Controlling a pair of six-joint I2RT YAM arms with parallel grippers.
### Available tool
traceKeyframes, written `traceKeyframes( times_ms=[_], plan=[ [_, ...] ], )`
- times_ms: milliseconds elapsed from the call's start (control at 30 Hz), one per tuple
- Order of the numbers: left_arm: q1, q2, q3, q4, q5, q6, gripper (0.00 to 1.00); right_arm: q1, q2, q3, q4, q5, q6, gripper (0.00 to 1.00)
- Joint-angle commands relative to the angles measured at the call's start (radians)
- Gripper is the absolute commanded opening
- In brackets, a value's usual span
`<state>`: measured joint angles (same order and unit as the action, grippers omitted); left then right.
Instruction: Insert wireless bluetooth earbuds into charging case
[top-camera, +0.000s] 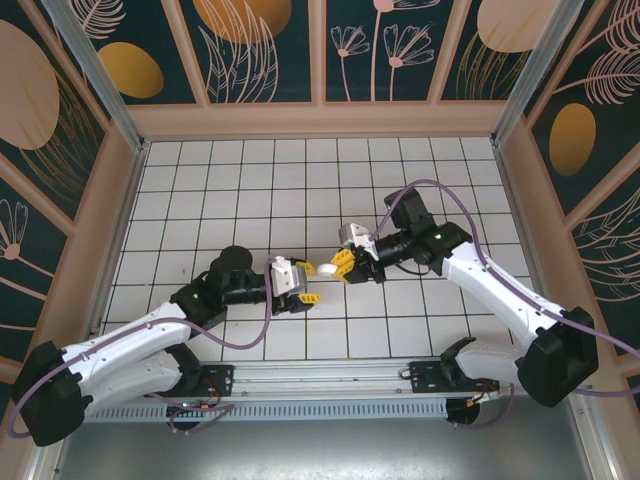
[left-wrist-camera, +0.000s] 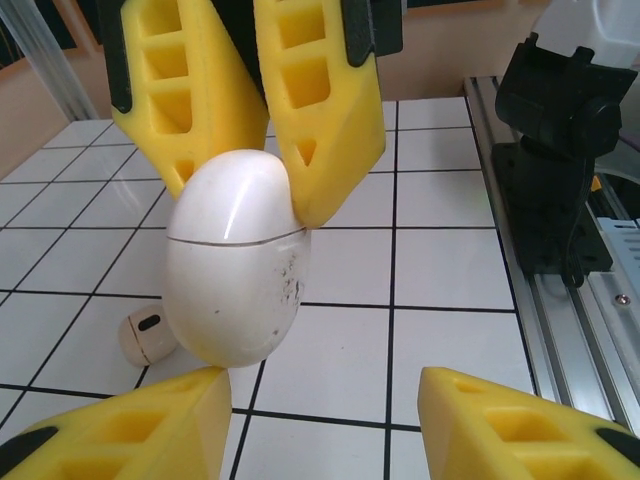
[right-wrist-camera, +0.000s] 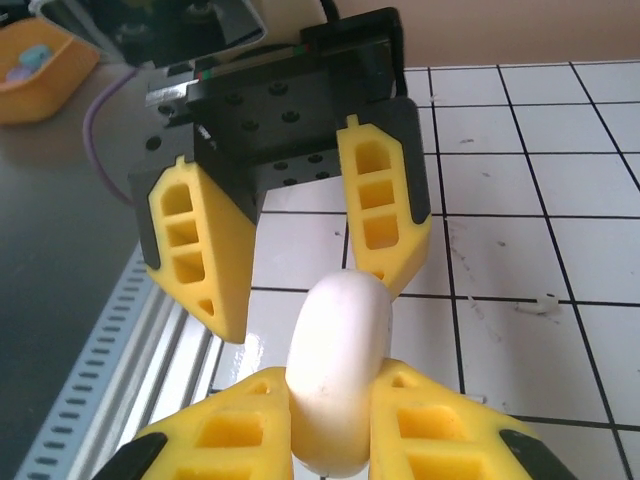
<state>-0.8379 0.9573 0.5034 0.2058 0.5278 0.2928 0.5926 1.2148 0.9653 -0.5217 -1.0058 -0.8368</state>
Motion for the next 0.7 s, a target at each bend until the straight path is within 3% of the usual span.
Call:
traceKeyframes(
  times_ms=[0, 467, 567, 667],
  plan=[
    [-0.005, 0.009, 0.020, 0.014, 0.047, -0.015, 0.50, 0.008, 0.020, 0.041, -0.078, -0.031, -0.134, 0.15],
    [-0.005, 0.032, 0.031, 0.024, 0.038, -0.019, 0.51, 0.062, 0.080, 0.088, -0.149, -0.001, -0.162, 0.15],
    [-0.005, 0.030, 0.034, 0.023, 0.043, -0.023, 0.46, 0.064, 0.079, 0.089, -0.142, 0.012, -0.153, 0.16],
    [-0.006, 0.028, 0.037, 0.016, 0.042, -0.023, 0.35, 0.067, 0.078, 0.087, -0.132, 0.022, -0.144, 0.16]
  ],
)
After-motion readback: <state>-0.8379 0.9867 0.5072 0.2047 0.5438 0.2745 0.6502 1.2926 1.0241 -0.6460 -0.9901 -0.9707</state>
